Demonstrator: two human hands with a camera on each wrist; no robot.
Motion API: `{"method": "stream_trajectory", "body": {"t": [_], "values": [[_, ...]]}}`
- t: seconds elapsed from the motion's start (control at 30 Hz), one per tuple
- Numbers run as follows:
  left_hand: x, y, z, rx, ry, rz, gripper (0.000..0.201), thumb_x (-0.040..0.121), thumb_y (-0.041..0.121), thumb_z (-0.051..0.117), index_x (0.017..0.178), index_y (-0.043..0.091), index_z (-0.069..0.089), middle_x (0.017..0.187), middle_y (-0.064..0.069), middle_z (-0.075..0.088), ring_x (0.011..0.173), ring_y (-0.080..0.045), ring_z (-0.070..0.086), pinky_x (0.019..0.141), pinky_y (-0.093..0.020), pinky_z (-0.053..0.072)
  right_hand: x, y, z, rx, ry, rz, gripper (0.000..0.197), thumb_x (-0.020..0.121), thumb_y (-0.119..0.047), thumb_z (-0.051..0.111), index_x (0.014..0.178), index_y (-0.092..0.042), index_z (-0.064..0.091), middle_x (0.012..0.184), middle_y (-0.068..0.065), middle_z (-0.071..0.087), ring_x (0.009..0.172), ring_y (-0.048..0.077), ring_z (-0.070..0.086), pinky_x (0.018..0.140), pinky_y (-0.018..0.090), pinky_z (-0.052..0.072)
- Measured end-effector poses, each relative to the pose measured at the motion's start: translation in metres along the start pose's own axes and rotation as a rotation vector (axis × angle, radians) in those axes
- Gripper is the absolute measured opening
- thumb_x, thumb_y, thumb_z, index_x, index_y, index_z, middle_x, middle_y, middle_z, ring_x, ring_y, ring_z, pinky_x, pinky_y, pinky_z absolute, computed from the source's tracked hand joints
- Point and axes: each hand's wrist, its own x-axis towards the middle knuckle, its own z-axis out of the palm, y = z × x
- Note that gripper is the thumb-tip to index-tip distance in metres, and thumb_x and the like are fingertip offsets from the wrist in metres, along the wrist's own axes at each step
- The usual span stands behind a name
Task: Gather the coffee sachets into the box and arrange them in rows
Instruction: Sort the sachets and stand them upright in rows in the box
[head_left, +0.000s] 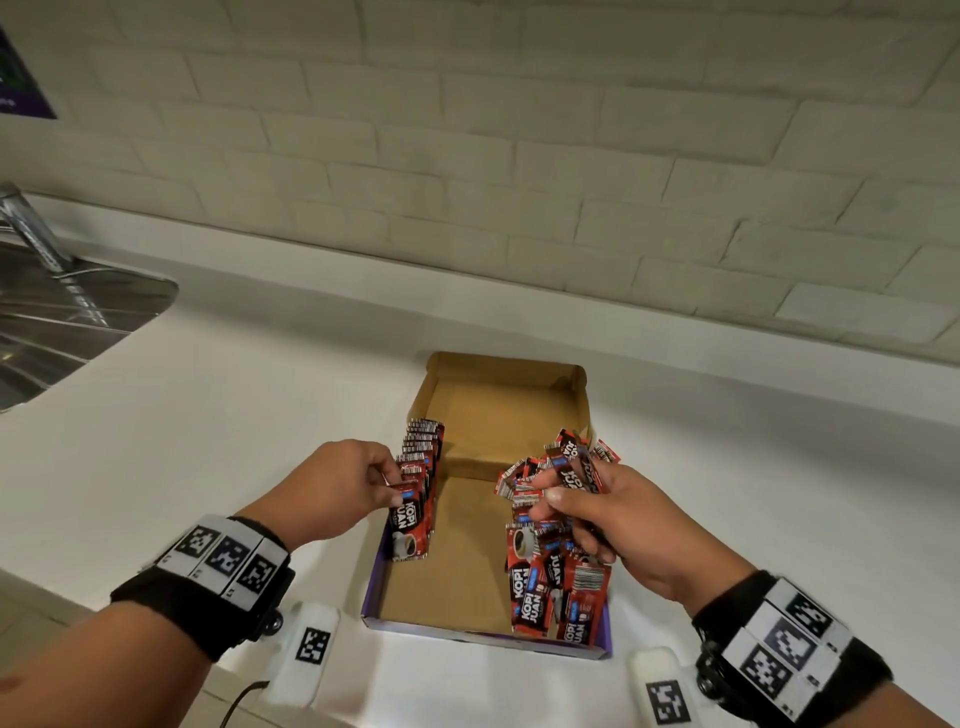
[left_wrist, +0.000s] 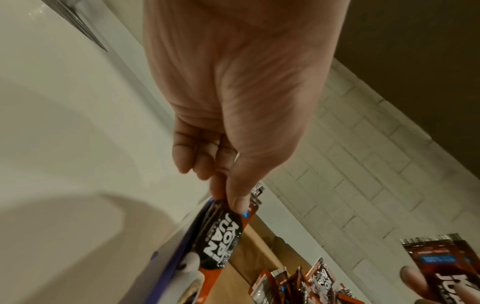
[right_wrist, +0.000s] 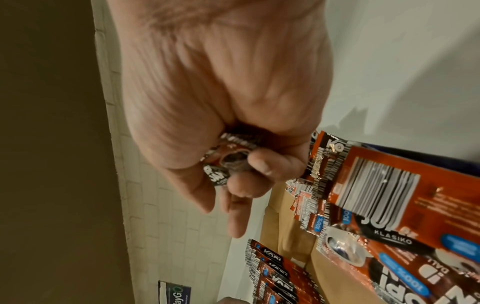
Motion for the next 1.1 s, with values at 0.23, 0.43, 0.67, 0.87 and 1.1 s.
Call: {"method": "stream_trajectory", "body": {"t": [0.23, 0.43, 0.67, 0.87, 1.1], "values": [[0.005, -0.002, 0.002, 0.010, 0.053, 0.003, 0.014, 0.085, 0.030, 0.079, 0.088, 0.026, 0.066, 0.086, 0.006, 0.069, 0.081, -0.010, 0.063, 0.062, -0.018, 0.042, -0.001, 0.000, -0.003, 0.023, -0.022, 0.024, 0.024, 0.096, -0.001, 0.056, 0.116, -0.012, 0.066, 0.101, 0.011, 0.079, 0.051, 0.012, 0.042, 0.047, 0.025, 0.030], [0.001, 0.006, -0.002, 0.007, 0.119, -0.016, 0.020, 0.087, 0.039, 0.075, 0.097, 0.026, 0.064, 0.084, 0.008, 0.068, 0.073, -0.004, 0.060, 0.058, -0.020, 0.038, 0.000, -0.004, -0.004, 0.208, -0.133, 0.054, 0.042, 0.086, 0.003, 0.041, 0.120, 0.000, 0.066, 0.098, 0.023, 0.072, 0.049, 0.017, 0.039, 0.046, 0.028, 0.032], [-0.019, 0.078, -0.005, -0.377, -0.004, 0.233, 0.020, 0.085, 0.048, 0.075, 0.099, 0.034, 0.070, 0.091, 0.013, 0.070, 0.077, 0.002, 0.064, 0.071, -0.021, 0.049, 0.001, -0.007, 0.008, 0.188, -0.297, 0.089, 0.024, 0.105, -0.004, 0.047, 0.125, 0.001, 0.061, 0.111, 0.022, 0.074, 0.079, 0.030, 0.071, 0.068, 0.042, 0.062], [-0.014, 0.099, 0.004, -0.575, -0.005, 0.182, 0.017, 0.090, 0.029, 0.075, 0.083, 0.017, 0.064, 0.061, 0.003, 0.064, 0.052, -0.011, 0.056, 0.056, -0.031, 0.049, -0.002, -0.011, 0.012, 0.094, -0.179, 0.034, 0.023, 0.099, -0.016, 0.063, 0.112, 0.002, 0.062, 0.092, 0.019, 0.076, 0.067, 0.025, 0.071, 0.053, 0.029, 0.059], [-0.008, 0.053, -0.023, -0.739, 0.240, 0.002, 0.021, 0.085, 0.026, 0.079, 0.077, 0.011, 0.067, 0.059, -0.004, 0.060, 0.047, -0.021, 0.046, 0.053, -0.029, 0.039, -0.004, -0.006, -0.009, 0.098, -0.019, -0.016, 0.015, 0.101, -0.012, 0.059, 0.094, -0.001, 0.067, 0.074, 0.014, 0.070, 0.041, 0.014, 0.043, 0.047, 0.028, 0.039]]}}
